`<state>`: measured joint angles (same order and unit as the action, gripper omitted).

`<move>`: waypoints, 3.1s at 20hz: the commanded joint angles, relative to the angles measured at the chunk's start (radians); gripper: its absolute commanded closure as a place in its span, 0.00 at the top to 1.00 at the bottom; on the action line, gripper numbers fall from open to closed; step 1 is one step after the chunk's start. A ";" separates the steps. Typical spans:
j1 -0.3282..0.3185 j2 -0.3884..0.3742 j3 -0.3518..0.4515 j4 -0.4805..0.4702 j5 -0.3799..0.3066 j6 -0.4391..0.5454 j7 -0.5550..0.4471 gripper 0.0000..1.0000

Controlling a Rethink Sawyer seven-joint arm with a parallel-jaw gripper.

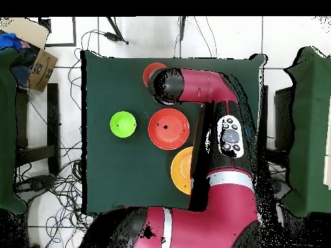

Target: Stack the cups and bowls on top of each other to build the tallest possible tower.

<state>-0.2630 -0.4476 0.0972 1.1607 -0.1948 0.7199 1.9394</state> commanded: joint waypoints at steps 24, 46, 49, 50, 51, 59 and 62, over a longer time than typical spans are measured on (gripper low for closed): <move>-0.056 0.085 0.172 -0.078 -0.186 -0.078 -0.214 0.00; -0.038 0.041 0.155 -0.028 -0.185 -0.076 -0.171 0.00; -0.031 0.034 0.149 -0.020 -0.186 -0.082 -0.158 0.00; -0.028 0.032 0.147 -0.018 -0.187 -0.083 -0.153 0.00; -0.026 0.030 0.145 -0.017 -0.187 -0.084 -0.148 0.00; -0.006 0.018 0.129 0.001 -0.188 -0.100 -0.109 0.00; 0.000 0.016 0.126 0.003 -0.186 -0.104 -0.100 0.00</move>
<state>-0.2974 -0.4143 0.1593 1.0782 -0.3089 0.6736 1.9394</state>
